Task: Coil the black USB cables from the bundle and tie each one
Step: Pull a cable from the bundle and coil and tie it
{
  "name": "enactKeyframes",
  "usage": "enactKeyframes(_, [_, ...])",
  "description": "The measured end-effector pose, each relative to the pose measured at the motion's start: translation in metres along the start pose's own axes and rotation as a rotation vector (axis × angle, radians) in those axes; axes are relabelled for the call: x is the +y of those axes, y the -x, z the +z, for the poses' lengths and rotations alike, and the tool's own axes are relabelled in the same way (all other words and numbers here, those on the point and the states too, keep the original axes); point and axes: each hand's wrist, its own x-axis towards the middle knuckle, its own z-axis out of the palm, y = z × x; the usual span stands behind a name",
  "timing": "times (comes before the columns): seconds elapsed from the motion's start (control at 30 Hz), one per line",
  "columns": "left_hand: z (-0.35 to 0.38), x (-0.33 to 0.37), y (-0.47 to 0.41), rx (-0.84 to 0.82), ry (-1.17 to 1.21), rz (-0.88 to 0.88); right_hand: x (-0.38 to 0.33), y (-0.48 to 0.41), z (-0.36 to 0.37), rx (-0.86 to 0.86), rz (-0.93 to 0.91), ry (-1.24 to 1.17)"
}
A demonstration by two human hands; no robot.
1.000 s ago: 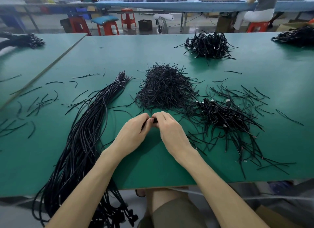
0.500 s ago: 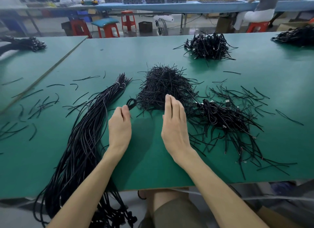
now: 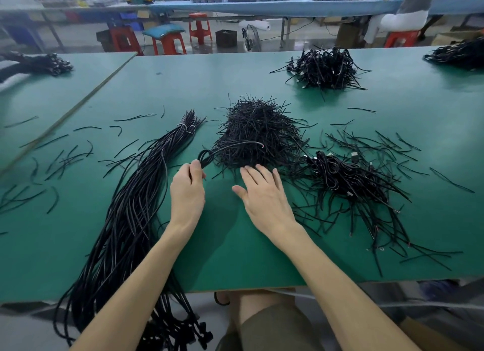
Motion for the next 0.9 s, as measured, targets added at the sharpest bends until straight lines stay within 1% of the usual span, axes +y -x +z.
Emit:
enactKeyframes(0.17, [0.001,0.0,0.002,-0.006,-0.077,0.037,-0.005,0.004,-0.004,0.137,0.032,0.006])
enactKeyframes(0.37, [0.002,0.003,0.006,-0.023,-0.166,0.082,-0.007,0.005,-0.008,0.164,0.067,0.001])
enactKeyframes(0.53, [0.003,0.002,0.006,-0.042,-0.173,0.09,-0.006,0.007,-0.009,0.161,0.127,-0.018])
enactKeyframes(0.63, [0.003,0.002,0.006,-0.028,-0.172,0.098,-0.007,0.008,-0.014,0.232,0.13,-0.056])
enactKeyframes(0.7, [0.003,0.002,0.005,-0.011,-0.187,0.11,-0.008,0.009,-0.018,0.311,0.099,-0.159])
enactKeyframes(0.8, [0.004,0.0,0.005,-0.016,-0.203,0.106,-0.009,0.009,-0.022,0.399,-0.01,-0.337])
enactKeyframes(0.9, [0.005,-0.001,0.005,-0.025,-0.22,0.117,-0.012,0.011,-0.024,0.467,-0.082,-0.362])
